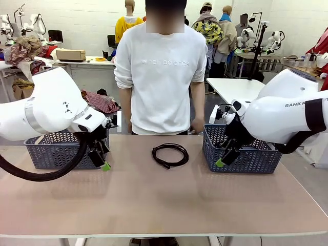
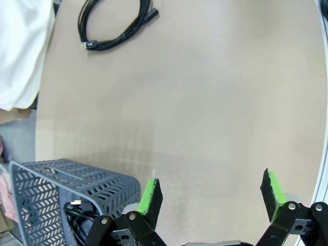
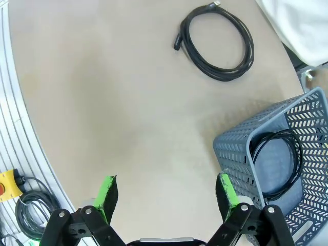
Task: Organize the cables according to human instructions.
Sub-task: Pick up a bundle of cables and place it in the basket indicated by the human.
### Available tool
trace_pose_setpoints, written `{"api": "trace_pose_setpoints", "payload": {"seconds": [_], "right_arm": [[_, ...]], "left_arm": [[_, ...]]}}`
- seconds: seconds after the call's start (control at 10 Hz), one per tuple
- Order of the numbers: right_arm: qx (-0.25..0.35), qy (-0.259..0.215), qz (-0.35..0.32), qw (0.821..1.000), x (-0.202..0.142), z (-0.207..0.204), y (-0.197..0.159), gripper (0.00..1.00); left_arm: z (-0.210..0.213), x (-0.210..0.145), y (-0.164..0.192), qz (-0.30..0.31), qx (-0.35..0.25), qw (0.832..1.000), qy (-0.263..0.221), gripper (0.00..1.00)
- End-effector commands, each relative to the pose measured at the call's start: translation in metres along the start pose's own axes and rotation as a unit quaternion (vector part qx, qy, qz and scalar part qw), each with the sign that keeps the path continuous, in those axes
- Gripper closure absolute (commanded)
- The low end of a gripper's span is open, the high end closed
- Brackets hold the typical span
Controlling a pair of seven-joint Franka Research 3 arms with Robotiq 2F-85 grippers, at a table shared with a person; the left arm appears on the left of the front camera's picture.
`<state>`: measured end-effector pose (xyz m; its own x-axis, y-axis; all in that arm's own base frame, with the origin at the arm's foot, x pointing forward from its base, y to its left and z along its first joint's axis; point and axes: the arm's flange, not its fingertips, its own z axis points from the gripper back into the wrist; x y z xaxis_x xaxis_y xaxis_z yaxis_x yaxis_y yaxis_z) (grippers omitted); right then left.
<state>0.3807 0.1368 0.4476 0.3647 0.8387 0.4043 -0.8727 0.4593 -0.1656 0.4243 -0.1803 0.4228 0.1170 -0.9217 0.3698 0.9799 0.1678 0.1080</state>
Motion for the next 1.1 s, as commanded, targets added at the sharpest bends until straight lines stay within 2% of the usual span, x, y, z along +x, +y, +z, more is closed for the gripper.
{"api": "trace_pose_setpoints", "payload": {"seconds": [0.0,1.0], "right_arm": [[-0.003,0.001,-0.004,1.000,-0.0010,0.0005,-0.0012,0.00],[-0.003,0.001,-0.004,1.000,-0.0010,0.0005,-0.0012,0.00]], "left_arm": [[0.0022,-0.0012,0.0011,0.002,0.001,1.000,0.000,0.00],[0.0022,-0.0012,0.0011,0.002,0.001,1.000,0.000,0.00]]}}
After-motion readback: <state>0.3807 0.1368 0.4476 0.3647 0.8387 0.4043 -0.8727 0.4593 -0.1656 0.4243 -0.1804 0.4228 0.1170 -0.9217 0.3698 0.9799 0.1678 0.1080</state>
